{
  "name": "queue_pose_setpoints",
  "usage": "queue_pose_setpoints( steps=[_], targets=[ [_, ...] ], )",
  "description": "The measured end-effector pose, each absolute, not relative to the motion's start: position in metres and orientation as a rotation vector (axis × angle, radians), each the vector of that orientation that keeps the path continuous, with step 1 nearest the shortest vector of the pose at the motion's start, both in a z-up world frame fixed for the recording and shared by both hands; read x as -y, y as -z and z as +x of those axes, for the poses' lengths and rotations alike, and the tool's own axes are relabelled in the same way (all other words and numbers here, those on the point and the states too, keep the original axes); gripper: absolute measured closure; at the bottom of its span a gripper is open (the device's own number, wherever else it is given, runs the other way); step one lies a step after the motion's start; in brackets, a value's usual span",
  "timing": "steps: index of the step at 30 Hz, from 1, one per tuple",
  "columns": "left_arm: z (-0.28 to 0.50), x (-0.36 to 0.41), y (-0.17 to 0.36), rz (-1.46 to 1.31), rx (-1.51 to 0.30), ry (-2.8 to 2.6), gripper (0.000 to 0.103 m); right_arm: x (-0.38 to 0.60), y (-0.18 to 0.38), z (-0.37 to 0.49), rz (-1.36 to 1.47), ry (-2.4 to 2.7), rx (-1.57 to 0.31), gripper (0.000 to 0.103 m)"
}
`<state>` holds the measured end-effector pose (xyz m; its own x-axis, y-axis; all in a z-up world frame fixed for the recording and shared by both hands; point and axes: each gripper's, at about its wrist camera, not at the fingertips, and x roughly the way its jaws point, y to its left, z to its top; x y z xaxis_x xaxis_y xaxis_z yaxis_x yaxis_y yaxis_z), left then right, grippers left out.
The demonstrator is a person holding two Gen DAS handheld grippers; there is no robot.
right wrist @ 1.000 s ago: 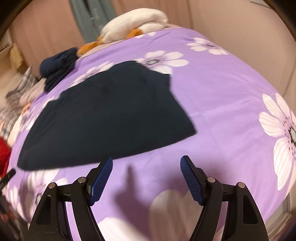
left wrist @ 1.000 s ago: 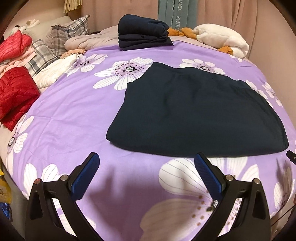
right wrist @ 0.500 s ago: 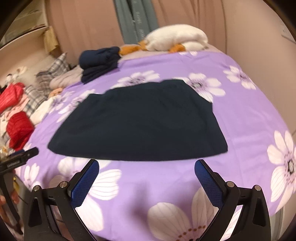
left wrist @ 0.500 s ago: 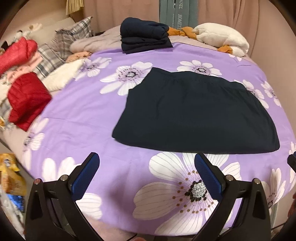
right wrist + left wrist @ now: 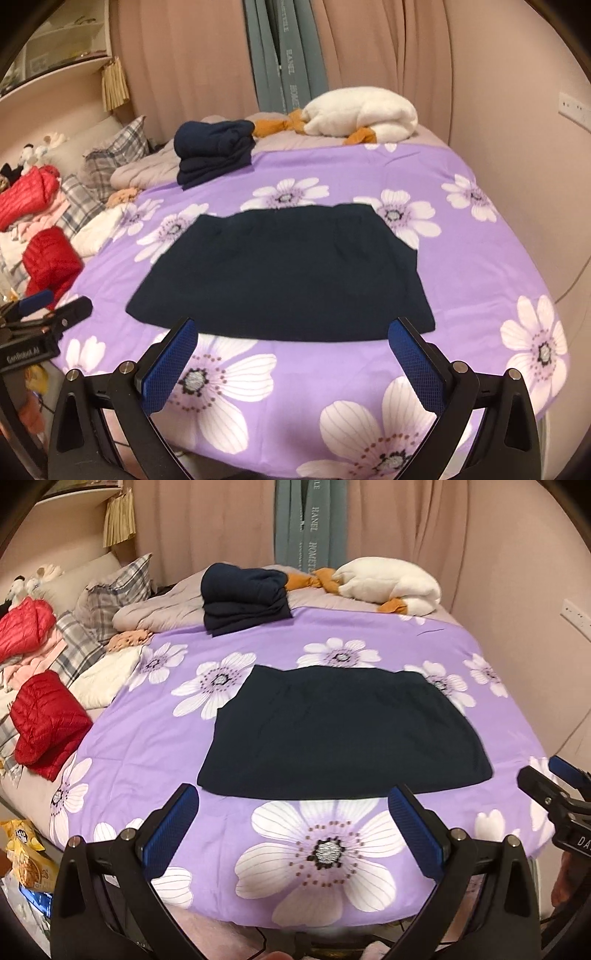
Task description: Fold large clothes
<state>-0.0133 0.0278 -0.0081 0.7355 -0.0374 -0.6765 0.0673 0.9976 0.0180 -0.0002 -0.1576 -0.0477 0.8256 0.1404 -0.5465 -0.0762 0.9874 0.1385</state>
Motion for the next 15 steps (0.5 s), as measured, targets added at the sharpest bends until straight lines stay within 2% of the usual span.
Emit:
queue_pose_setpoints(
  steps=[7,15],
  targets=[
    [-0.030,-0.019,-0.029,0.068,-0.682,0.033,0.000,0.149,0.016,-0.014,0.108,-0.149,-0.565,0.001],
    [-0.042,-0.015,-0.046,0.072,-0.655,0.033,0.000,0.136,-0.004,-0.033,0.044,-0.207,-0.498,0.001]
  ],
)
